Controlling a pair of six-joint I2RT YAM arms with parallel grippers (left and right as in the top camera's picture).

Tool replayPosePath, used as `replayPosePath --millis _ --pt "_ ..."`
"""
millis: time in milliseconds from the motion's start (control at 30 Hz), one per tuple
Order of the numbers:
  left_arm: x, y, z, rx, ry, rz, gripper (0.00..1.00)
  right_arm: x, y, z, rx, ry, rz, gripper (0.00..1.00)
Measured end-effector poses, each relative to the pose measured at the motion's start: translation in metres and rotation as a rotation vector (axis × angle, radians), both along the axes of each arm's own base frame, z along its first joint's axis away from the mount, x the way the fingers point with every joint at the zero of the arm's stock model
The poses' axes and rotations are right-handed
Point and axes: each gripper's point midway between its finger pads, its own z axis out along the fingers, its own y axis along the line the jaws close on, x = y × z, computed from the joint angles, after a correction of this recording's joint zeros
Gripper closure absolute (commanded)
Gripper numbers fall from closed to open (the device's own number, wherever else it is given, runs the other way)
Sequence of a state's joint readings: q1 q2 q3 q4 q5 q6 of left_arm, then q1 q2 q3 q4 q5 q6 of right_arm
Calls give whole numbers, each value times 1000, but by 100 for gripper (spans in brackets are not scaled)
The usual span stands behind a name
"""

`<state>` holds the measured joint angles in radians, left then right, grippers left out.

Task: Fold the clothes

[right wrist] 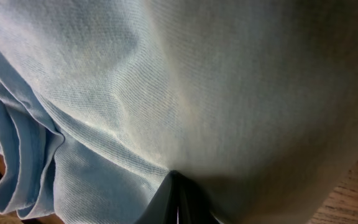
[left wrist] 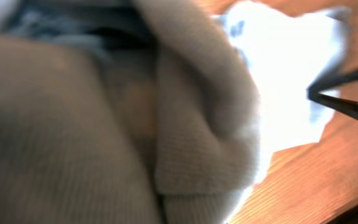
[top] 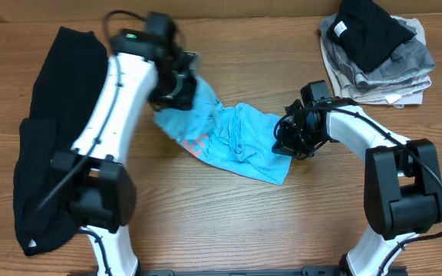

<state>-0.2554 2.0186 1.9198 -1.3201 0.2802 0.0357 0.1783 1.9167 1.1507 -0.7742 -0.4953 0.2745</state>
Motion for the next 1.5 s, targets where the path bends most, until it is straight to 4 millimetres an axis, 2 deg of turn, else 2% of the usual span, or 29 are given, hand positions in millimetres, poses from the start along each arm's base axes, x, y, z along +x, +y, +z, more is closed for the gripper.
replayPosePath --millis 100,267,333,367,433,500,567,600,700,767,800,867,1067,1167,1233,1300,1367,1433,1500 --pt "-12 -50 2 -17 -38 -119 96 1 1 0 5 -1 -5 96" --pt "-39 -116 2 -43 -72 -267 96 3 6 7 55 -8 -9 96" --pt "-48 -136 -2 -52 -75 -304 96 7 4 18 74 -29 -20 96" --pt "-51 -144 -5 -54 -75 -316 96 11 2 31 82 -53 -30 96" --pt "-53 -153 -10 -56 -74 -328 96 24 -9 68 97 -129 -63 96" --pt "-53 -156 -17 -52 -64 -331 96 42 -26 121 109 -255 -111 96" --pt "-52 -157 -22 -48 -55 -328 95 57 -56 186 109 -407 -181 93" --pt "-52 -157 -25 -47 -51 -324 89 59 -72 215 104 -478 -218 92" --pt "-49 -160 -32 -47 -48 -320 50 53 -121 283 69 -648 -338 86" --pt "-46 -165 -35 -62 -53 -319 24 44 -140 303 48 -695 -387 82" --pt "-45 -167 -36 -73 -53 -320 13 39 -145 306 41 -700 -401 80" --pt "-44 -174 -34 -104 -61 -329 1 34 -149 303 36 -678 -414 76" --pt "-43 -186 -25 -158 -73 -340 0 32 -152 281 28 -593 -408 71" --pt "-35 -182 0 -173 -85 -324 0 29 -152 276 20 -575 -401 69" --pt "-20 -176 33 -200 -137 -299 0 27 -150 272 18 -556 -389 66" --pt "0 -162 69 -230 -208 -258 0 24 -145 263 15 -524 -359 61" --pt "29 -133 116 -266 -321 -186 0 22 -137 249 14 -482 -325 49" --pt "51 -100 144 -277 -398 -114 0 19 -126 231 13 -415 -291 36" --pt "68 -59 162 -269 -446 -30 0 16 -115 210 15 -343 -264 26"
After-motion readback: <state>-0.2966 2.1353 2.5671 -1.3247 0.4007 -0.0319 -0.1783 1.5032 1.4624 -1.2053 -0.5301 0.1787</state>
